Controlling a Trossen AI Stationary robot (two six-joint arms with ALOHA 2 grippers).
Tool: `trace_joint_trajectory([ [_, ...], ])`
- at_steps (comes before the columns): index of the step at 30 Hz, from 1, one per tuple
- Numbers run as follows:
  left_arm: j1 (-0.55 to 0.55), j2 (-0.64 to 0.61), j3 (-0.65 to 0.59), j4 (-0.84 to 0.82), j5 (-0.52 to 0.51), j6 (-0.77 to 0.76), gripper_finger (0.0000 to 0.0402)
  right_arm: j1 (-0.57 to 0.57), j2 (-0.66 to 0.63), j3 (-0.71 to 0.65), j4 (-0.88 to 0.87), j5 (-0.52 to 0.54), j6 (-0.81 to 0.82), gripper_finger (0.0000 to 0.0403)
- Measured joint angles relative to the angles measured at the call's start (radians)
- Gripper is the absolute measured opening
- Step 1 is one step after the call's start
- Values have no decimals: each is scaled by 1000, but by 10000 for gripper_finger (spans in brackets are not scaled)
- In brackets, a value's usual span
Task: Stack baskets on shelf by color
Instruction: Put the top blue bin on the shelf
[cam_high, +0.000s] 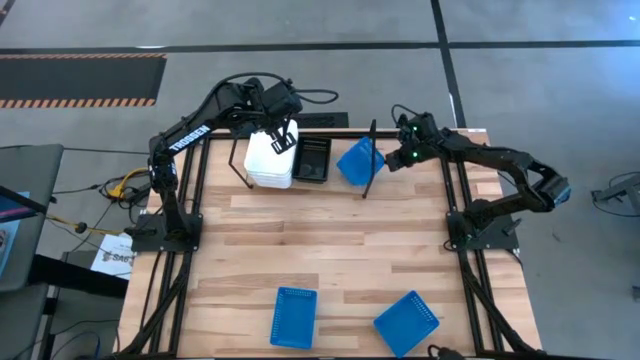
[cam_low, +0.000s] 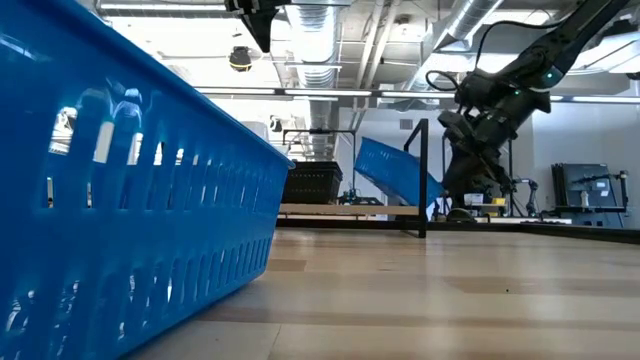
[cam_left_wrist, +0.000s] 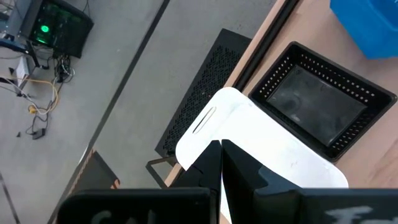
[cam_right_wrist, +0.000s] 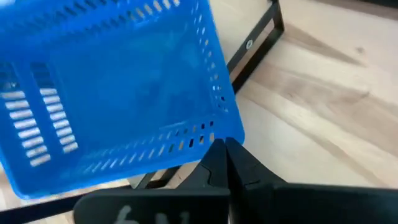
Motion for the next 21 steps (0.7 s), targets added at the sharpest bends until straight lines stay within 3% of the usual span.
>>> trace_joint_trajectory([
  [7,0,0,0,0,0,16,0,-3,0,0,91,-3,18,0],
  [13,0,0,0,0,0,16,0,-3,-25,0,164,-65,58,0],
  [21,0,0,0,0,0,16,0,-14,-128,0,7,-43,53,0],
])
